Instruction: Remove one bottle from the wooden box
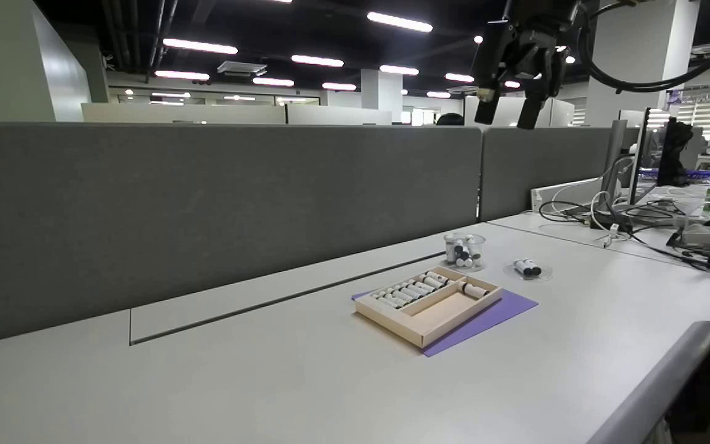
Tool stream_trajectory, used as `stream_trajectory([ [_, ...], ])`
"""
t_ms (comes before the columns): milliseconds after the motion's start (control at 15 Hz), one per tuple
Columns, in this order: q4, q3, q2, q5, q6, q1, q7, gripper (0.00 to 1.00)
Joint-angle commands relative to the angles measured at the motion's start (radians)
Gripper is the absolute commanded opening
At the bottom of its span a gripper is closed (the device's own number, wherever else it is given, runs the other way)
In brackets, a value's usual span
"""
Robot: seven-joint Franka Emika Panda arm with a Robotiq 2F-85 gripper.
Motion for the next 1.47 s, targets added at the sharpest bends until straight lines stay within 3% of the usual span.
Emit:
stream_trajectory([
  [0, 0.002, -0.006, 0.000, -0.005, -0.003, 0.006, 0.004, 1.00],
  [200, 0.003, -0.030, 0.033, -0.013, 0.049, -0.006, -0.032, 1.00],
  [467, 0.061, -0.177, 0.166, 0.041, 0.125, -0.017, -0.204, 1.00],
  [600, 0.115, -0.255, 0.281, 0.041, 0.136, -0.032, -0.329, 1.00],
  [800, 0.207, -0.312, 0.468, 0.022, 0.188, -0.073, -0.420, 1.00],
  [1067, 0.367, -0.285, 0.719, -0.137, 0.231, -0.150, -0.336, 1.00],
  [1200, 0.447, -0.290, 0.807, -0.285, 0.210, -0.154, -0.165, 1.00],
  [1267, 0.340, -0.279, 0.714, -0.196, 0.239, -0.165, -0.297, 1.00],
  [1400, 0.406, -0.281, 0.796, -0.257, 0.239, -0.163, -0.219, 1.00],
])
